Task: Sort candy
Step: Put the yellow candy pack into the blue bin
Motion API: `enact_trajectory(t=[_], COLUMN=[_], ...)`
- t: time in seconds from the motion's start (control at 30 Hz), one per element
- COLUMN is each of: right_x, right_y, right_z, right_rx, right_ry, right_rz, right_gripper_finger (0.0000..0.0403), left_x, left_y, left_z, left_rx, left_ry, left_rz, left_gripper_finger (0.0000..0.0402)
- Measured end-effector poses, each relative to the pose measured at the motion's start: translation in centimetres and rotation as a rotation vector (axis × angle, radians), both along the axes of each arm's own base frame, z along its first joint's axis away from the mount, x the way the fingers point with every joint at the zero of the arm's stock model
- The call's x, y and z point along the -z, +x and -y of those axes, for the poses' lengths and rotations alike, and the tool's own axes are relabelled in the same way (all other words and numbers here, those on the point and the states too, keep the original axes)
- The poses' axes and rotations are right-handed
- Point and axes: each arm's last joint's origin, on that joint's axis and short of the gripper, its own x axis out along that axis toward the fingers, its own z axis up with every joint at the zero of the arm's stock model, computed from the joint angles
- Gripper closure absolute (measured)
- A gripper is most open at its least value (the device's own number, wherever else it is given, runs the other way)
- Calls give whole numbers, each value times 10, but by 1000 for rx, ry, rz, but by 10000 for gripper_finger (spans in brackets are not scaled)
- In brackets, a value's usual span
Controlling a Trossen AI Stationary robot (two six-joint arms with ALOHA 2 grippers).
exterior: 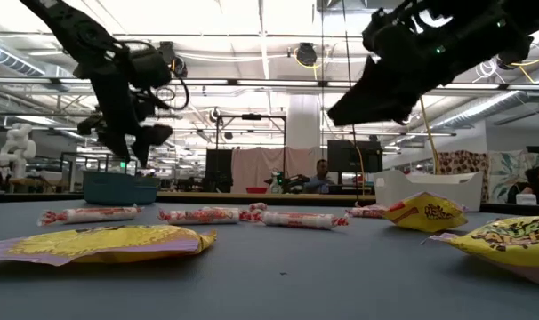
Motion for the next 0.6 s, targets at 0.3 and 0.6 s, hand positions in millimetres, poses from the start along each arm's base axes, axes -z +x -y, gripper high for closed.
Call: enact_trajectory(t=[0.3,0.6], right_x=[1,-2], right_y=[-8,-18], right_z=[14,50], right_rx=[224,504], right_ry=[90,171], right_rz=[-122,-352], right_gripper_finger=[190,190], left_x=[-30,-44], left_y=[15,47], left_z=[30,70], left_rx=[341,644], left_ry=[60,176], left_rz=[143,250], left_gripper_finger=[200,201])
